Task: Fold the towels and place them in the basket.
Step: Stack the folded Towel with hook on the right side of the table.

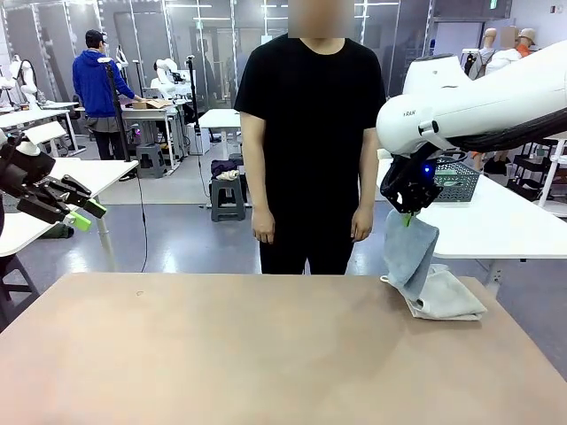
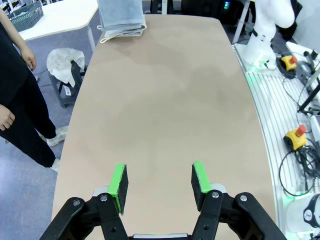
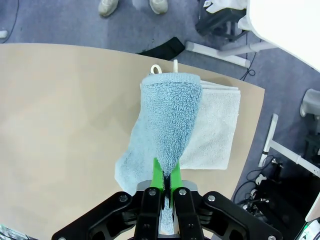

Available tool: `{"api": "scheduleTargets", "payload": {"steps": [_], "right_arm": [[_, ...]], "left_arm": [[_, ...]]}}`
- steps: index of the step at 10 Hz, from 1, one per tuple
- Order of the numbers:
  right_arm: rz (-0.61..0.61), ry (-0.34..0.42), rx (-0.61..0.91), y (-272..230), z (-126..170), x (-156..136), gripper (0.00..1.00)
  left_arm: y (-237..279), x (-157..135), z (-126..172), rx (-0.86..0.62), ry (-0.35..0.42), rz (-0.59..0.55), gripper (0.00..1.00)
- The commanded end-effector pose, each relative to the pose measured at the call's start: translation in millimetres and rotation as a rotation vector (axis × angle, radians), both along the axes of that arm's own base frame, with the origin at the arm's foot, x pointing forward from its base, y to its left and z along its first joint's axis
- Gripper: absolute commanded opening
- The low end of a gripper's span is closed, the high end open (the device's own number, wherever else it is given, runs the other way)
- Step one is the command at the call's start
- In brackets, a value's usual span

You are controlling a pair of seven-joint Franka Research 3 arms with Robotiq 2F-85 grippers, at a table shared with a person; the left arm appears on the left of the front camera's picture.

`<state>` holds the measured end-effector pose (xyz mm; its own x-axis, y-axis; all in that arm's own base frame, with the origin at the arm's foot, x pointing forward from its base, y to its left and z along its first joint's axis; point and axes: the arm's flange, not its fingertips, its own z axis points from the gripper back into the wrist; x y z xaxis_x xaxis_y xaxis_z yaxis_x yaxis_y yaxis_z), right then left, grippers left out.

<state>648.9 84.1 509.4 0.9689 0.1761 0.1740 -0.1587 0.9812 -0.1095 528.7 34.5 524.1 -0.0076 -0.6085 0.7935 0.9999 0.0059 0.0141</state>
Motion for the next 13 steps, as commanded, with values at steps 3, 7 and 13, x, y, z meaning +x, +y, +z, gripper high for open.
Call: {"api": "scheduleTargets", "payload": {"steps": [3,7,13], "right_arm": [[-0.002,0.057,0.017,-23,-13,1,0.06],[0.016,0.131,0.1,-75,-38,20,0.06],[-0.005,0.191,0.286,-144,-98,47,0.06]], "left_arm": [[-1,-2,2,0.016,0.005,0.014,0.66],[-1,-2,2,0.016,0.005,0.014,0.66],[-1,-2,2,0.016,0.005,0.014,0.66]]}}
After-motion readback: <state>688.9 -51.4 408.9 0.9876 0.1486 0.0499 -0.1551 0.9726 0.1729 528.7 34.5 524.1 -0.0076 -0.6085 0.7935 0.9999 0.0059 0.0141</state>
